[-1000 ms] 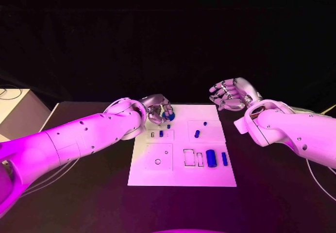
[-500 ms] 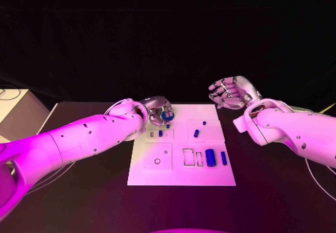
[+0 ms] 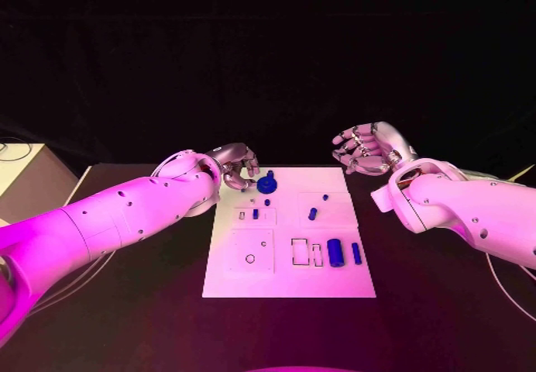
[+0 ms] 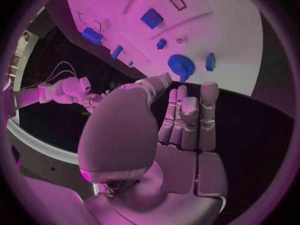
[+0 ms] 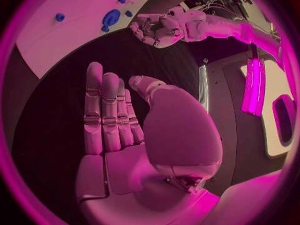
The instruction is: Assemble the parts on the task board
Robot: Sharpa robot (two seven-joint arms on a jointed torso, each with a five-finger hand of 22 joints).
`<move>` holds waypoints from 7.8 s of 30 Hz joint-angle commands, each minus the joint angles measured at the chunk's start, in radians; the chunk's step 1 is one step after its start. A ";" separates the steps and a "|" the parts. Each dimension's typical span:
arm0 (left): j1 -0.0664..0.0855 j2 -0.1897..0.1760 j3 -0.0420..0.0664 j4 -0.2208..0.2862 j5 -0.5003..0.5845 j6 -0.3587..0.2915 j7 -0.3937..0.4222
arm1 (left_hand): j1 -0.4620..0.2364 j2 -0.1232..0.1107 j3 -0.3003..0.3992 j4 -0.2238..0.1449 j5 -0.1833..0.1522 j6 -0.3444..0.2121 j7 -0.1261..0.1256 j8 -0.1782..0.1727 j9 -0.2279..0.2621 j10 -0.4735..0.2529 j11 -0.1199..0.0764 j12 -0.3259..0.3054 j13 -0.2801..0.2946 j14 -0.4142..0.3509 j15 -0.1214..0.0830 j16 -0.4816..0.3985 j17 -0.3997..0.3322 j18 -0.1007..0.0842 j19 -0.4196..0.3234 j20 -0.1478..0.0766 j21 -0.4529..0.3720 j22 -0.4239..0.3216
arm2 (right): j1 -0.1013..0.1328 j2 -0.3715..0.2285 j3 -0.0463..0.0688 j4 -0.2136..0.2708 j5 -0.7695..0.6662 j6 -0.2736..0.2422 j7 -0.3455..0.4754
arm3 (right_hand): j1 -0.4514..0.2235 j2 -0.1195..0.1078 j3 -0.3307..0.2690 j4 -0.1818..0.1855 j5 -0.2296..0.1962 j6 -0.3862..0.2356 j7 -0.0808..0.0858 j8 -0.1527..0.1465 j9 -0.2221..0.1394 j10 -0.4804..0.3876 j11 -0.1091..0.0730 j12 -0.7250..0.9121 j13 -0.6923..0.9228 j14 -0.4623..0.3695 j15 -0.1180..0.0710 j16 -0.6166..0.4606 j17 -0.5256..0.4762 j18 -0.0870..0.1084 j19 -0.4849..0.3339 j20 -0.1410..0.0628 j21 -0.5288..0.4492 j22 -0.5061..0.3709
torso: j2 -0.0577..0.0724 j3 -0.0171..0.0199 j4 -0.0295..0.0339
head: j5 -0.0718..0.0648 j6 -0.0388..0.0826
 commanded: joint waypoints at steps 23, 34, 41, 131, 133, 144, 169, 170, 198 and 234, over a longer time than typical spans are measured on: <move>0.046 0.080 0.028 -0.189 0.156 0.257 -0.320 | -0.310 0.064 -0.148 0.153 -0.002 0.041 -0.066 0.236 0.189 0.318 -0.078 0.666 0.680 0.329 -0.068 0.290 0.562 -0.103 0.320 -0.061 0.297 0.471 | 0.000 0.002 0.000 0.008 -0.008 0.010 -0.011 | -0.030 0.002 -0.004 0.004 0.026 0.002 0.008 -0.018 -0.005 0.013 0.004 -0.028 -0.034 0.011 0.005 -0.019 0.013 0.002 0.013 0.004 -0.016 -0.012 | 0.010 -0.0010 -0.0071 | 0.000 -0.003; 0.067 0.114 0.028 -0.261 0.223 0.420 -0.416 | -0.352 0.074 -0.148 0.153 -0.002 0.053 -0.078 0.262 0.228 0.319 -0.088 0.672 0.699 0.329 -0.078 0.290 0.562 -0.103 0.320 -0.070 0.300 0.473 | 0.000 0.006 0.000 0.005 -0.011 0.015 -0.018 | -0.036 0.000 -0.006 0.006 0.036 0.001 0.009 -0.022 -0.005 0.015 0.005 -0.034 -0.043 0.012 0.006 -0.024 0.017 0.002 0.015 0.005 -0.020 -0.016 | 0.018 0.0001 -0.0108 | 0.006 0.000; 0.073 0.127 0.027 -0.278 0.272 0.438 -0.422 | -0.353 0.075 -0.146 0.153 -0.002 0.051 -0.078 0.263 0.231 0.316 -0.088 0.670 0.696 0.329 -0.078 0.289 0.561 -0.103 0.318 -0.070 0.299 0.472 | 0.000 0.009 0.000 0.004 -0.012 0.015 -0.020 | -0.038 -0.002 -0.007 0.007 0.041 0.000 0.009 -0.023 -0.006 0.016 0.005 -0.036 -0.046 0.012 0.006 -0.026 0.019 0.002 0.015 0.006 -0.021 -0.017 | 0.017 -0.0005 -0.0109 | 0.007 -0.004; 0.079 0.156 0.026 -0.333 0.392 0.420 -0.385 | -0.219 0.053 0.327 -0.050 0.252 -0.004 -0.066 0.306 0.436 0.287 -0.083 0.615 0.698 0.329 -0.075 0.290 0.562 -0.102 0.306 -0.068 0.302 0.477 | -0.001 0.018 0.000 0.006 -0.031 0.019 -0.038 | -0.044 -0.004 -0.011 0.009 0.050 0.001 0.009 -0.026 -0.006 0.020 0.006 -0.041 -0.056 0.013 0.007 -0.032 0.024 0.002 0.017 0.007 -0.026 -0.022 | 0.020 0.0012 -0.0089 | 0.003 -0.005; 0.079 0.156 0.026 -0.333 0.405 0.412 -0.383 | -0.224 0.052 0.330 -0.056 0.267 -0.001 -0.067 0.306 0.438 0.292 -0.084 0.618 0.704 0.329 -0.075 0.290 0.562 -0.102 0.308 -0.068 0.303 0.480 | -0.001 0.018 0.000 0.006 -0.031 0.020 -0.038 | -0.044 -0.004 -0.011 0.009 0.050 0.001 0.009 -0.026 -0.006 0.020 0.006 -0.041 -0.056 0.013 0.007 -0.032 0.024 0.002 0.017 0.007 -0.026 -0.022 | 0.020 0.0012 -0.0097 | 0.004 -0.005; 0.079 0.127 0.026 -0.291 0.504 0.377 -0.381 | -0.271 0.025 0.321 -0.118 0.492 0.068 -0.086 0.285 0.450 0.369 -0.104 0.650 0.781 0.329 -0.094 0.290 0.562 -0.111 0.336 -0.083 0.328 0.523 | -0.001 0.014 0.000 0.006 -0.030 0.019 -0.038 | -0.044 -0.004 -0.011 0.009 0.050 0.001 0.009 -0.026 -0.006 0.020 0.006 -0.041 -0.056 0.013 0.007 -0.032 0.024 0.002 0.017 0.007 -0.026 -0.022 | 0.018 0.0015 -0.0072 | 0.005 -0.007; 0.078 -0.050 0.002 0.041 0.413 0.316 -0.449 | -0.286 0.016 0.294 -0.144 0.608 0.107 -0.098 0.264 0.454 0.409 -0.115 0.662 0.824 0.329 -0.106 0.290 0.562 -0.111 0.339 -0.092 0.330 0.525 | -0.016 0.000 0.000 0.004 -0.026 0.015 -0.040 | -0.046 -0.005 -0.012 0.010 0.051 0.002 0.009 -0.027 -0.006 0.022 0.005 -0.042 -0.059 0.014 0.007 -0.033 0.027 0.002 0.018 0.007 -0.028 -0.024 | -0.013 0.0007 0.0163 | 0.006 -0.027; 0.078 -0.054 -0.002 0.052 0.405 0.310 -0.452 | -0.286 0.016 0.294 -0.144 0.608 0.107 -0.098 0.264 0.454 0.409 -0.115 0.662 0.824 0.329 -0.106 0.290 0.562 -0.111 0.339 -0.092 0.330 0.525 | -0.017 -0.001 0.000 0.004 -0.026 0.015 -0.040 | -0.046 -0.005 -0.012 0.010 0.051 0.002 0.009 -0.027 -0.006 0.022 0.005 -0.042 -0.059 0.014 0.007 -0.033 0.027 0.002 0.018 0.007 -0.028 -0.024 | -0.014 -0.0001 0.0176 | 0.006 -0.028; 0.051 -0.073 -0.057 0.148 0.324 0.270 -0.483 | -0.286 0.015 0.295 -0.146 0.612 0.111 -0.099 0.263 0.454 0.413 -0.116 0.664 0.829 0.329 -0.107 0.290 0.562 -0.112 0.341 -0.092 0.331 0.528 | -0.025 0.000 0.000 0.003 -0.022 0.007 -0.032 | -0.045 -0.006 -0.012 0.010 0.052 0.002 0.009 -0.028 -0.006 0.022 0.005 -0.044 -0.062 0.014 0.007 -0.035 0.028 0.003 0.019 0.007 -0.030 -0.026 | -0.018 -0.0004 0.0224 | 0.008 -0.052; 0.021 -0.059 -0.064 0.136 0.251 0.268 -0.467 | -0.286 0.015 0.296 -0.147 0.613 0.112 -0.099 0.262 0.454 0.412 -0.117 0.662 0.827 0.329 -0.108 0.290 0.562 -0.112 0.341 -0.093 0.331 0.528 | -0.026 0.001 0.000 0.004 -0.019 0.001 -0.024 | -0.043 -0.006 -0.012 0.008 0.053 0.000 0.010 -0.031 -0.007 0.019 0.007 -0.049 -0.068 0.012 0.008 -0.040 0.030 0.002 0.018 0.007 -0.033 -0.029 | -0.016 -0.0003 0.0208 | 0.003 -0.066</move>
